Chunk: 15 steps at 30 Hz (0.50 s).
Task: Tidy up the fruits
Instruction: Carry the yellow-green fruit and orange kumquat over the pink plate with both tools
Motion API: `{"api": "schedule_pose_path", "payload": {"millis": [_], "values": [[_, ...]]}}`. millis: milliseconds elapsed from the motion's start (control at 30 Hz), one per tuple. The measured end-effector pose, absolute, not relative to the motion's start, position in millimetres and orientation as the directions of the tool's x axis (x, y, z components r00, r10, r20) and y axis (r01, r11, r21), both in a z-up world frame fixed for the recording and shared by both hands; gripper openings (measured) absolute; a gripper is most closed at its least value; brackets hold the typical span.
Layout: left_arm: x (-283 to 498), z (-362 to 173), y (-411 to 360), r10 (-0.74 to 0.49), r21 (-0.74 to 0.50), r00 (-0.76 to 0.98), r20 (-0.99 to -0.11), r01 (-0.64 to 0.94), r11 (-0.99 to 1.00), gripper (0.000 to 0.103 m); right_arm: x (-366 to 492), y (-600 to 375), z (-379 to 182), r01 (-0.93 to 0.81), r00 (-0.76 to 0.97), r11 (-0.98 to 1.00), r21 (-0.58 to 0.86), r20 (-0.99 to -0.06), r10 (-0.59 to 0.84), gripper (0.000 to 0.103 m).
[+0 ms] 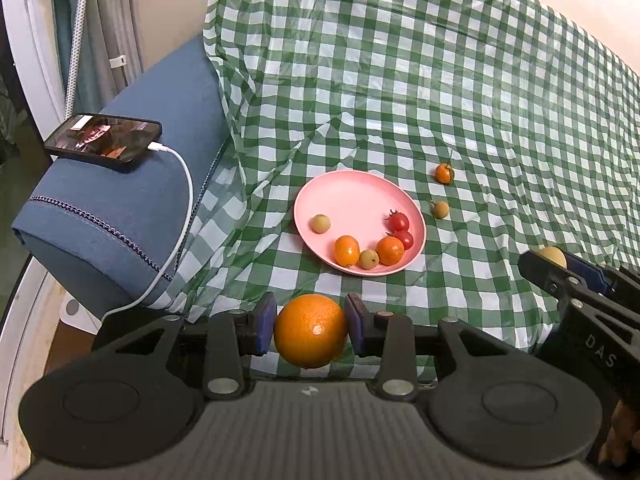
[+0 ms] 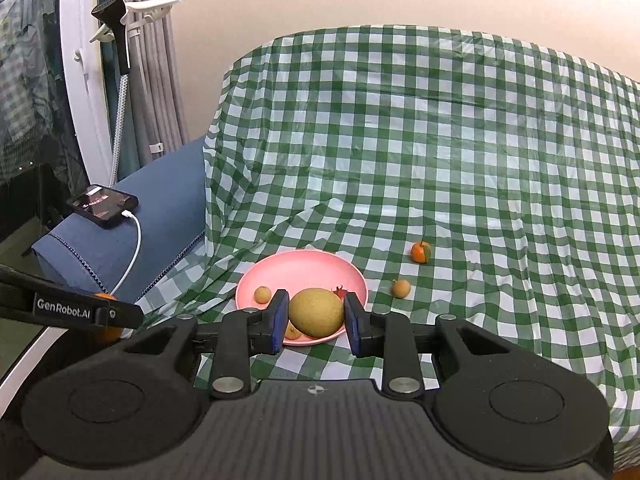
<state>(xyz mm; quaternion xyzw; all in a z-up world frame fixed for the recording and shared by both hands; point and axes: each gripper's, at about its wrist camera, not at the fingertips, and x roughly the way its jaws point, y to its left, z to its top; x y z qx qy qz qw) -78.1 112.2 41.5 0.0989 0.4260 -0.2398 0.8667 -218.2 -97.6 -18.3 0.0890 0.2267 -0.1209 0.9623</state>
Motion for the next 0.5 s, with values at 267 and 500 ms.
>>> {"api": "schedule_pose_path", "payload": {"millis": [267,500], "values": [[-57.6,37.4,100.7,-0.318,-0.027,0.523,-0.791,0.49,0.871,0.041,-203.8,-106.6,-26.7,0.285,0.854,0.951,0.12,-0.482,-0.195,0.031],[-21.3,26.8,73.6,-0.306,-0.014,0.511,-0.803,0.497,0.868,0.041,-170.4,-116.7,-37.2,0.276,0.845,0.954,0.12,-0.504,-0.181,0.031]]}}
